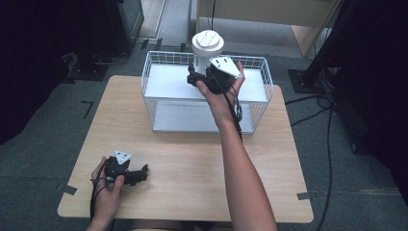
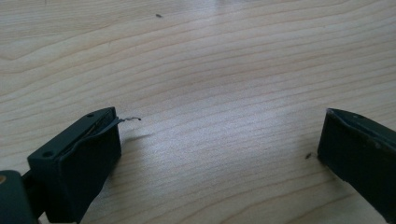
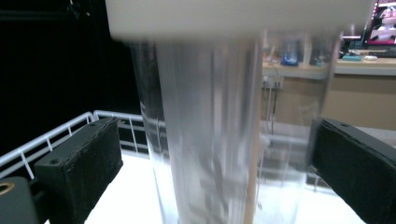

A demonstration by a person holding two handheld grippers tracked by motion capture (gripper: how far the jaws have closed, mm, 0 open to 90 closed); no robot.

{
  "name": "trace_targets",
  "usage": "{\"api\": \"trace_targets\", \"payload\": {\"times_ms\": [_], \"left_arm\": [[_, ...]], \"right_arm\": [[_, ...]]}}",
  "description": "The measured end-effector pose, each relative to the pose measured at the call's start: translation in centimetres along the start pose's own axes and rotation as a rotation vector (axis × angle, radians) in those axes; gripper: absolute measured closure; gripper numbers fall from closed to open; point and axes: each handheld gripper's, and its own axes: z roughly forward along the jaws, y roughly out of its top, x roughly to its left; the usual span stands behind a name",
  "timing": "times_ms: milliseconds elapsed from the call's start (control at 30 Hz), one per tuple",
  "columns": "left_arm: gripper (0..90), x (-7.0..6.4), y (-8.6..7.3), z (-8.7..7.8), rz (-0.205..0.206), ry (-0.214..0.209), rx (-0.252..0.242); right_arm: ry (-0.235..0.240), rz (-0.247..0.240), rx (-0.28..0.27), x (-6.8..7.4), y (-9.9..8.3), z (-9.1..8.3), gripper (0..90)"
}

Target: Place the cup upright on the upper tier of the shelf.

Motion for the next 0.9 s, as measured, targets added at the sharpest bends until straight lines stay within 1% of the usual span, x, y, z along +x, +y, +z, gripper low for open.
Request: {"api": "trace_targets", "payload": {"times_ms": [167,333,433,633,700,900], "left_arm": [[0.0,0.0,0.0,0.0,0.0,0.001,0.0],[0.0,0.0,0.0,0.0,0.002,0.0,0.002],[0.0,0.0,0.0,0.0,0.002,0.0,0.002],[0.0,0.0,0.0,0.0,0.002,0.0,0.001],[0.0,0.0,0.0,0.0,0.002,0.0,0.002],[0.0,0.0,0.0,0.0,0.002,0.0,0.003]], "right_arm": [[0.012,0.0,0.005,-0.2,-1.3,-1.0,3.1],[0.025,-0.021,0.014,-0.4,-2.8,-2.2,3.0],[0.025,-0.029,0.024,-0.6,-3.6,-2.9,3.1],[0.029,-0.038,0.036,-1.3,-5.2,-4.4,3.1],[0.029,-0.03,0.043,-1.6,-5.7,-4.9,3.1],[0.023,-0.027,0.055,-2.6,-7.2,-6.2,3.1]]}}
